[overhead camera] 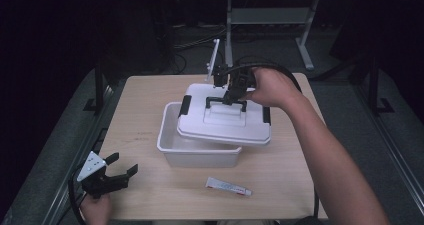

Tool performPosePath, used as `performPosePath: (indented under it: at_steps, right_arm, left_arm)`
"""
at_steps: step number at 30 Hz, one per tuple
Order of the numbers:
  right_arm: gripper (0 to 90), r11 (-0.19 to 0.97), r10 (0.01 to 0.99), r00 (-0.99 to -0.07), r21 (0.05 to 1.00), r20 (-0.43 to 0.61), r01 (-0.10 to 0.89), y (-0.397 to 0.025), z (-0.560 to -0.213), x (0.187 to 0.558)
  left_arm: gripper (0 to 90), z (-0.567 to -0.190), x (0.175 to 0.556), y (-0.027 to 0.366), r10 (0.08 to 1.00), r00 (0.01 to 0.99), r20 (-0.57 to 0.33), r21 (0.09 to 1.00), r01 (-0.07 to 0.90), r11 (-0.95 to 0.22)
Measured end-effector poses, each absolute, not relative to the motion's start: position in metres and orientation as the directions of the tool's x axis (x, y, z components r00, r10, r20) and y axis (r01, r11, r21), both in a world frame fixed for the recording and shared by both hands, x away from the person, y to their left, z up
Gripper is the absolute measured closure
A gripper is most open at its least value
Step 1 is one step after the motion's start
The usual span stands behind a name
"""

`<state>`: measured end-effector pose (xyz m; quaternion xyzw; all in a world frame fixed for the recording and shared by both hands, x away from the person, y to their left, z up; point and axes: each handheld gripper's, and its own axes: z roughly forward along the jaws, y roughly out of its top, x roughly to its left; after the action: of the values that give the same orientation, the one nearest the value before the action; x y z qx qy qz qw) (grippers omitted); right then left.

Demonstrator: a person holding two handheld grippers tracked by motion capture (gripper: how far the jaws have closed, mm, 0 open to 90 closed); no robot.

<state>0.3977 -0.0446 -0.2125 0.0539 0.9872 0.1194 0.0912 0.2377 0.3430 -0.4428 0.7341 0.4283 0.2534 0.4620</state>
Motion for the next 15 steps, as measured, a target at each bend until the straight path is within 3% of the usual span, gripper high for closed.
performPosePath:
  at_steps: [15]
  right_arm:
    - [84.3, 0.959, 0.180, -0.967, 0.249, -0.179, 0.132, -0.081, -0.207, 0.394]
  left_arm:
    - [15.0, -0.443, 0.238, 0.341, 0.861, 0.509, -0.018, 0.893, 0.395, -0.215]
